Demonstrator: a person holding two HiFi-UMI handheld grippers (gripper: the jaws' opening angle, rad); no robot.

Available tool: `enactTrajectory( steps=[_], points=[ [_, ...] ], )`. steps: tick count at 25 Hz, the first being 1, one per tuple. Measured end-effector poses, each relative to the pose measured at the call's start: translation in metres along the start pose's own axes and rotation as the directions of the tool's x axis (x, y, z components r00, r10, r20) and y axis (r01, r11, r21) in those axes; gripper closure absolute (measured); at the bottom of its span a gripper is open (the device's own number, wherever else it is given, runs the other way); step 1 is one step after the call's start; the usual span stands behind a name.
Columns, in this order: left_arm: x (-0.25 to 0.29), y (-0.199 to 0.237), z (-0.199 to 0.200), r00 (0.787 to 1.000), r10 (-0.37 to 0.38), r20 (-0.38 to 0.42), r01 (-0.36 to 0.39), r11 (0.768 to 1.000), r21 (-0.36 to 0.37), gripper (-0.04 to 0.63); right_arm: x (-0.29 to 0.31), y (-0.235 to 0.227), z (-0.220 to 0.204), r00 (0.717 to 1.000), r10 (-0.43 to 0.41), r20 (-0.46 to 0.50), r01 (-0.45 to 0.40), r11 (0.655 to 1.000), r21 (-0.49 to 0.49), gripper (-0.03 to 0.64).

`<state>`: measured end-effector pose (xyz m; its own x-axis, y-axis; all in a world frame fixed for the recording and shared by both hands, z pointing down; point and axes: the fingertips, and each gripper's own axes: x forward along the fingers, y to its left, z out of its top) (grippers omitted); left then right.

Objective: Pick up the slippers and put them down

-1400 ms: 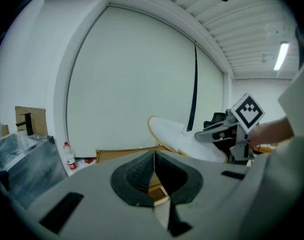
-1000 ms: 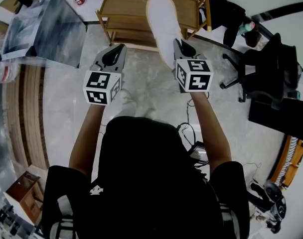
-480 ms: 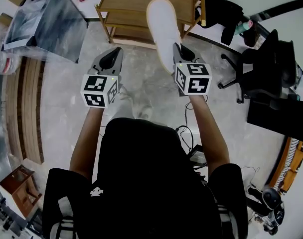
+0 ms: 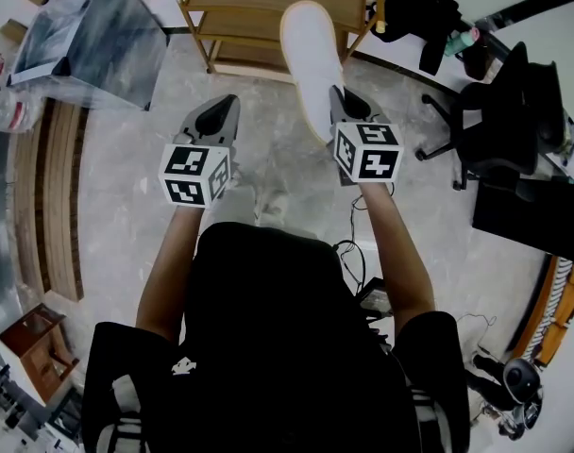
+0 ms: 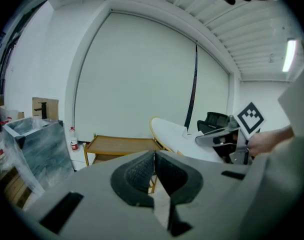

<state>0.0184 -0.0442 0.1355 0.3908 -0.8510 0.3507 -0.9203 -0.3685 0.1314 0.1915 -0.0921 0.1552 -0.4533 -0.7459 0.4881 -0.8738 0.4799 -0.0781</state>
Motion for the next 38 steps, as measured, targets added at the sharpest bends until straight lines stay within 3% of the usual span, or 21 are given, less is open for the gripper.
enactTrajectory(
  steps=[6, 18, 27, 38],
  points=[
    [0.003, -0.009, -0.004, 1.000, -0.013, -0.001, 0.013, 0.999, -0.029, 0.588, 0.001, -0.001, -0.021, 0.999, 0.015, -0.037, -0.014, 0.999, 0.029, 0.607],
    [0.001, 0.004, -0.047, 0.993, -0.014, -0.121, 0.007, 0.998, -0.057, 0.588, 0.012, 0.010, -0.059, 0.993, 0.040, -0.108, -0.035, 0.998, 0.046, 0.607],
    [-0.005, 0.025, -0.073, 0.990, -0.043, -0.131, 0.034, 0.997, -0.073, 0.588, 0.023, 0.036, -0.084, 0.987, 0.038, -0.156, -0.036, 0.999, 0.012, 0.607],
    [-0.001, 0.066, -0.159, 0.983, -0.054, -0.173, 0.043, 0.997, -0.064, 0.588, 0.061, 0.076, -0.123, 0.987, 0.050, -0.156, -0.054, 0.998, -0.022, 0.607]
  ],
)
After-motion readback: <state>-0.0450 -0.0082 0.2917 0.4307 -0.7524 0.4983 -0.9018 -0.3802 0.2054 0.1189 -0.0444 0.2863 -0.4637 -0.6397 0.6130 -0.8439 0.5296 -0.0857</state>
